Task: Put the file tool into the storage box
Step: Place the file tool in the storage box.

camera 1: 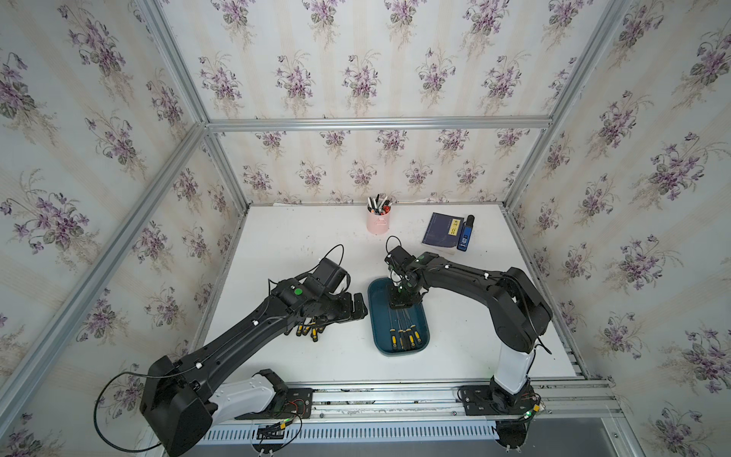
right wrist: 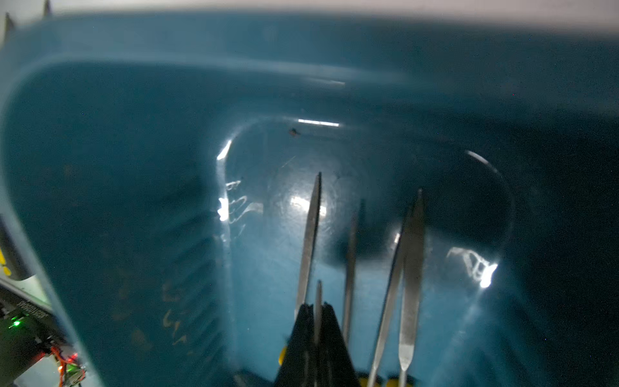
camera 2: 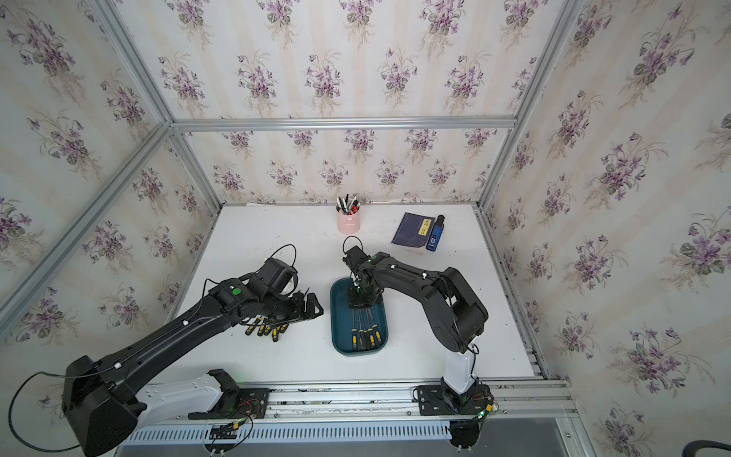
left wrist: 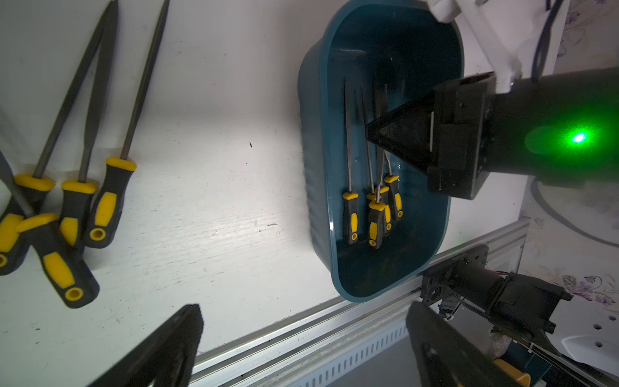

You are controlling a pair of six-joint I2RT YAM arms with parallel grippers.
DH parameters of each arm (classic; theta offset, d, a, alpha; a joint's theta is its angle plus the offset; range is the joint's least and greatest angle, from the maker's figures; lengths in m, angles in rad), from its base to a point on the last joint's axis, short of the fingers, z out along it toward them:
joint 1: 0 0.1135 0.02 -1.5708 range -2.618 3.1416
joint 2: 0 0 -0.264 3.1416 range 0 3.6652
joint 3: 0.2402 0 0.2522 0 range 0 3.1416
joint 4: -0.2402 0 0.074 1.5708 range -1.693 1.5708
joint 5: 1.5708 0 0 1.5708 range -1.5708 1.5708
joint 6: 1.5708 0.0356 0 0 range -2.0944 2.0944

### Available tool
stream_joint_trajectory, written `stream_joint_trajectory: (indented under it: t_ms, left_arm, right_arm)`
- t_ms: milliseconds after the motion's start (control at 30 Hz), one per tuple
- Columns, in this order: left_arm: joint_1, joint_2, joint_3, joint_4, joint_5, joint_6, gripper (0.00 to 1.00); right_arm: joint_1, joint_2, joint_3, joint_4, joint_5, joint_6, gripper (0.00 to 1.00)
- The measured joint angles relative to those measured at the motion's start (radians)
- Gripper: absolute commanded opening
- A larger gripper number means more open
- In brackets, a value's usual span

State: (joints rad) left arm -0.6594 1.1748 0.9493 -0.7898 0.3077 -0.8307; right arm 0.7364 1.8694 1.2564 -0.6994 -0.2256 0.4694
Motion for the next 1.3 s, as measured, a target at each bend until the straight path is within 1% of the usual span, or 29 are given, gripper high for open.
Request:
stream_joint_trajectory:
  t_ms: [400,433,533,633,767,933,1133,1233,1300]
  left_arm:
    - [0.013,-0.022,-0.039,0.000,-0.012,0.000,1.00]
    - [0.014,-0.023,-0.042,0.000,-0.012,0.000,1.00]
    - [0.018,-0.025,-0.052,0.000,-0.012,-0.002,1.00]
    - [0.019,-0.027,-0.060,0.000,-0.015,-0.007,1.00]
    - [0.026,-0.036,-0.070,-0.001,-0.017,-0.007,1.00]
    - [0.042,-0.061,-0.077,-0.019,-0.042,-0.014,1.00]
    - [0.084,-0.052,-0.080,-0.105,-0.107,-0.048,1.00]
    - [0.098,-0.010,-0.080,-0.152,-0.147,-0.070,0.95]
    - [0.103,0.024,-0.084,-0.182,-0.175,-0.087,0.89]
  right_arm:
    - [0.003,0.014,-0.023,0.043,0.008,0.011,0.00]
    - [0.003,0.016,-0.023,0.046,0.008,0.014,0.02]
    - [0.003,0.018,-0.025,0.058,0.009,0.021,0.15]
    - [0.003,0.019,-0.028,0.070,0.014,0.025,0.24]
    - [0.003,0.014,-0.027,0.060,0.022,0.026,0.32]
    - [0.003,-0.018,-0.003,0.021,0.037,0.026,0.35]
    - [-0.003,-0.084,0.080,-0.036,0.077,0.020,0.36]
    - [-0.006,-0.114,0.128,-0.063,0.087,0.002,0.36]
    - [-0.009,-0.121,0.151,-0.073,0.098,-0.003,0.36]
